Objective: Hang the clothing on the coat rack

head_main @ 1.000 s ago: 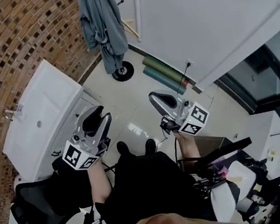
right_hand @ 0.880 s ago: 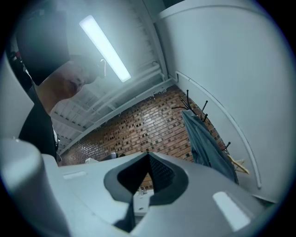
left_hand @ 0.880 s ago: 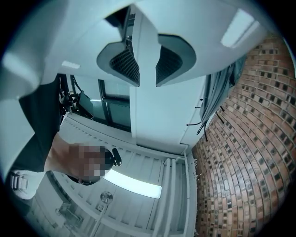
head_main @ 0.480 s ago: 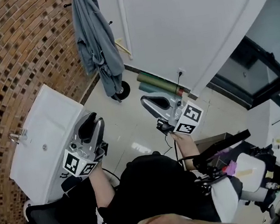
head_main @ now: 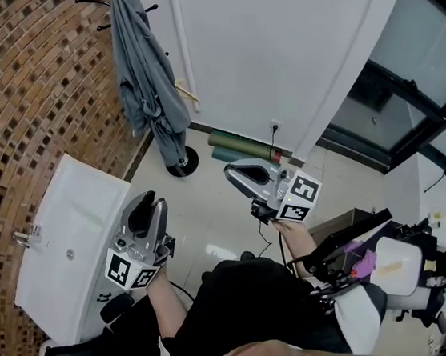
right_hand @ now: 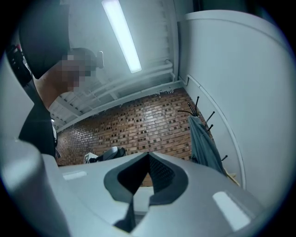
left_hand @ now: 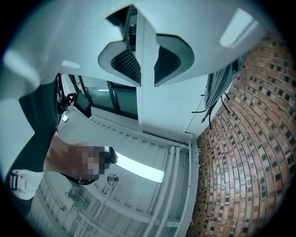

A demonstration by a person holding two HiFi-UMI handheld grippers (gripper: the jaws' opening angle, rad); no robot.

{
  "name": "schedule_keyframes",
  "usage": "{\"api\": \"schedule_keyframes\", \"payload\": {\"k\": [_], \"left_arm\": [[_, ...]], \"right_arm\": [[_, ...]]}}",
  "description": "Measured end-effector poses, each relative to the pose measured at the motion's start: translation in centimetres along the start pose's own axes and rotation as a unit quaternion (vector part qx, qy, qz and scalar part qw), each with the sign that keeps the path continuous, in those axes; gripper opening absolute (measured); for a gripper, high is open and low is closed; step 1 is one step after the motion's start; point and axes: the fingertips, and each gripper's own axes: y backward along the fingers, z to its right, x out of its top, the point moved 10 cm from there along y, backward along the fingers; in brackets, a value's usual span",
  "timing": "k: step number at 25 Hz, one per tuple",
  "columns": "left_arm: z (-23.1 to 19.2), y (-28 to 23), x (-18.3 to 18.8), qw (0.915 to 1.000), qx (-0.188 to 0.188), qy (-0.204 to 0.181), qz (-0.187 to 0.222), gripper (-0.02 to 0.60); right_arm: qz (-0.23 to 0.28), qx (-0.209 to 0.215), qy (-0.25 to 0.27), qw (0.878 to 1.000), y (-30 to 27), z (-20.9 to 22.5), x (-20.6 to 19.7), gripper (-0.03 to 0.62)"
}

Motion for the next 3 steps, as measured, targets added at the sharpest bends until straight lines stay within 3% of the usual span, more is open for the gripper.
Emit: {"api": "schedule_keyframes", "payload": {"k": [3], "left_arm": [[-0.61,0.78,0.66,1.0000,0.001,-0.002,0.006,0.092]], "right_arm": [[-0.004,0.002,0.006,1.000,-1.09,-0.37,-0.21,0.003]]}}
